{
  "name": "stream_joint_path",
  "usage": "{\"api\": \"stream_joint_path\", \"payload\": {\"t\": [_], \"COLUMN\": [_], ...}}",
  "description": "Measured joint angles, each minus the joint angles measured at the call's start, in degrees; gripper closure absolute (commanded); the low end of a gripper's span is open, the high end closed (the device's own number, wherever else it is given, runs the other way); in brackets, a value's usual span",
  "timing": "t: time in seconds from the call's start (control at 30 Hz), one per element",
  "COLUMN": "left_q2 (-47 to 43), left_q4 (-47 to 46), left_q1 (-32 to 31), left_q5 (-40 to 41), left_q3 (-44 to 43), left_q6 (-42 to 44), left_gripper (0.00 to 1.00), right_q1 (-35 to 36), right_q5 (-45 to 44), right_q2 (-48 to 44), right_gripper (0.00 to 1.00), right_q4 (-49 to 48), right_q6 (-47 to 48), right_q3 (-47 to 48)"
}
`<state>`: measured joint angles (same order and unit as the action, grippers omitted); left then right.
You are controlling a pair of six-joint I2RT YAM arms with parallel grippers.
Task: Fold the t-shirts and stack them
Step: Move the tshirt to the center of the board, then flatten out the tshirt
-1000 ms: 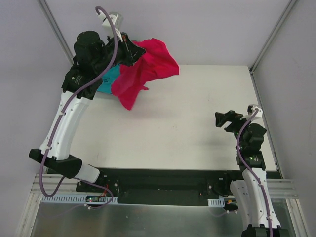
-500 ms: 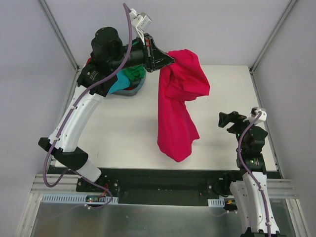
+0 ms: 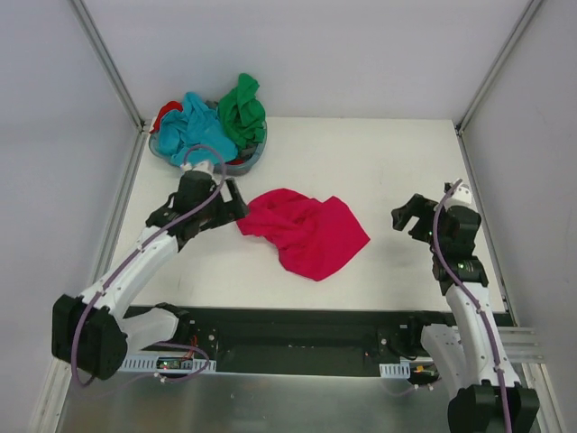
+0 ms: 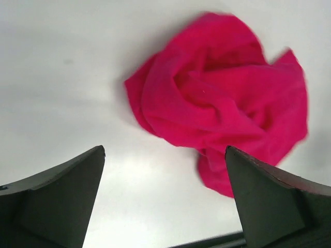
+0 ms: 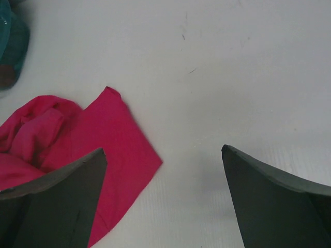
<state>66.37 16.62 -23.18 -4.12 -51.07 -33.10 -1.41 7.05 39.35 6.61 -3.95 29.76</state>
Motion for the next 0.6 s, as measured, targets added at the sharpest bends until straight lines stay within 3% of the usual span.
{"api": "stream_joint_path", "payload": {"t": [0.17,0.3,0.53,0.6], "left_q2": [-12.57,-17.4,-3.78,0.72], "left_q4": [2.82,0.39,-1.51,-1.9], "left_q1": [4.02,4.02,3.56,2.01], "left_q5": [9.33,9.84,-1.97,-4.96], "left_q3": [5.55,4.63,-0.04,-1.97], "left_q6": [-2.01,-1.77,1.2,2.23], "left_gripper": [0.01,0.01,0.01,0.01], "right_q1": [0.52,5.03,16.46,18.08], "right_q5": [6.27,7.23,1.44,-0.48], "right_q2": [8.68,14.32,27.93,32.85], "right_gripper": [0.04,0.04,0.01,0.08], "right_q4": [1.18,1.88,4.52,5.27], "right_q6": [-0.04,-0.02,0.09,-0.33], "right_q3": [4.0,5.73,10.45,12.63]}}
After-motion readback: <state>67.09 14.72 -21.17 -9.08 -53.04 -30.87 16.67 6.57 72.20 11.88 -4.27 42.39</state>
